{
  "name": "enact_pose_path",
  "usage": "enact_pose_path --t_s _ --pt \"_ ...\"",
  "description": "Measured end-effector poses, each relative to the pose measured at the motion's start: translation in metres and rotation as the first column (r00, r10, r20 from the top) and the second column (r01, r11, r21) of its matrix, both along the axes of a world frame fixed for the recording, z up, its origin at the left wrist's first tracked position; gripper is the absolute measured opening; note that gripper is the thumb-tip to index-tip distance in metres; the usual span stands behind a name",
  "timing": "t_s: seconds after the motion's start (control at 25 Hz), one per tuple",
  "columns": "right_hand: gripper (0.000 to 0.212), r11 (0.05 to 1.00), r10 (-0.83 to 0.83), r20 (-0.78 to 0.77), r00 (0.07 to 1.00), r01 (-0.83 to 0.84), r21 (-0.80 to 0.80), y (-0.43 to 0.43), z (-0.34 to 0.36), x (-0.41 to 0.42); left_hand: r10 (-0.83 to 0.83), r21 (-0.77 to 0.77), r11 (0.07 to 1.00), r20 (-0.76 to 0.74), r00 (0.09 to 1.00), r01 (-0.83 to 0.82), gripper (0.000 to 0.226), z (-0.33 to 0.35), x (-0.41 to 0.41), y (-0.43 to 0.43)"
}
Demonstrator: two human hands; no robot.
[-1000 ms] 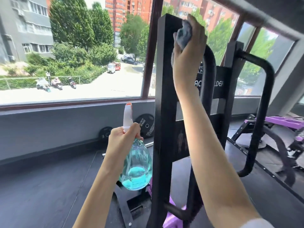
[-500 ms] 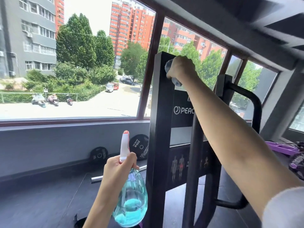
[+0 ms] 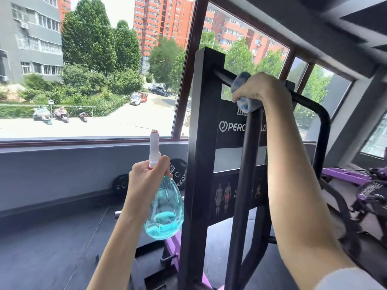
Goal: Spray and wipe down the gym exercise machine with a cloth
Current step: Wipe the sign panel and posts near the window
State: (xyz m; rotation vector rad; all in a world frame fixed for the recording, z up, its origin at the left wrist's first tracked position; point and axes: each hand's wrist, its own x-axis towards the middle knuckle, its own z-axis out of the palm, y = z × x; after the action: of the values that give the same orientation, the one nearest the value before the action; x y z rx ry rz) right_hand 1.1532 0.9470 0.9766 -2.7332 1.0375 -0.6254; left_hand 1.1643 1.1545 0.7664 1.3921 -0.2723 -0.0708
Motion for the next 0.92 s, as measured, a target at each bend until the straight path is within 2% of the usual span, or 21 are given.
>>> enact_pose_path --t_s 0.08,0.12,0.2,0.28,0.36,0.44,0.48,0.6,0.72,0.84,0.92 --pt "0.067 0.998 -0.001 0.106 0.994 -0.007 0.07 0.0 -0.008 -0.008 0.01 0.009 1.0 -0.003 1.0 -0.01 0.025 -0.001 -0.001 -0.007" --pt "0.066 0.998 -0.013 0.106 0.994 0.006 0.065 0.003 -0.006 -0.009 0.011 0.013 1.0 0.007 1.0 -0.011 0.03 -0.003 -0.004 -0.012" --pt "0.049 0.997 -0.015 0.089 0.996 0.009 0.072 0.015 0.002 -0.012 0.017 0.028 0.999 0.03 0.999 -0.018 0.042 -0.005 -0.013 -0.02" --pt "0.037 0.998 0.011 0.154 0.988 -0.021 0.064 0.016 -0.004 -0.016 0.022 0.026 0.999 0.021 1.0 -0.022 0.041 -0.012 -0.024 -0.025" --pt "0.04 0.986 0.069 0.336 0.939 -0.115 0.118 0.003 -0.033 -0.021 0.012 0.013 1.0 -0.015 1.0 -0.012 0.029 -0.019 -0.032 -0.029" --pt "0.042 0.949 0.03 0.556 0.831 -0.199 0.246 -0.007 -0.084 -0.033 -0.011 0.001 1.0 -0.03 0.999 0.011 0.028 -0.025 -0.042 -0.033" --pt "0.039 0.938 -0.007 0.604 0.797 -0.203 0.279 -0.007 -0.116 -0.041 -0.016 0.0 1.0 -0.035 0.999 0.016 0.027 -0.027 -0.046 -0.035" --pt "0.039 0.903 -0.063 0.64 0.766 -0.229 0.364 -0.004 -0.224 -0.068 0.019 0.017 1.0 -0.033 0.999 -0.018 0.03 -0.035 -0.055 -0.039" --pt "0.035 0.764 -0.106 0.55 0.828 -0.286 0.578 -0.004 -0.287 -0.094 0.056 0.024 0.998 0.025 0.998 -0.056 0.05 -0.045 -0.055 -0.038" --pt "0.034 0.677 -0.034 0.475 0.879 -0.329 0.658 -0.008 -0.267 -0.099 0.095 0.055 0.994 0.088 0.992 -0.1 0.054 -0.051 -0.056 -0.034" --pt "0.029 0.72 0.024 0.567 0.823 -0.408 0.562 -0.012 -0.224 -0.085 0.103 0.063 0.992 0.103 0.989 -0.109 0.058 -0.053 -0.057 -0.033"
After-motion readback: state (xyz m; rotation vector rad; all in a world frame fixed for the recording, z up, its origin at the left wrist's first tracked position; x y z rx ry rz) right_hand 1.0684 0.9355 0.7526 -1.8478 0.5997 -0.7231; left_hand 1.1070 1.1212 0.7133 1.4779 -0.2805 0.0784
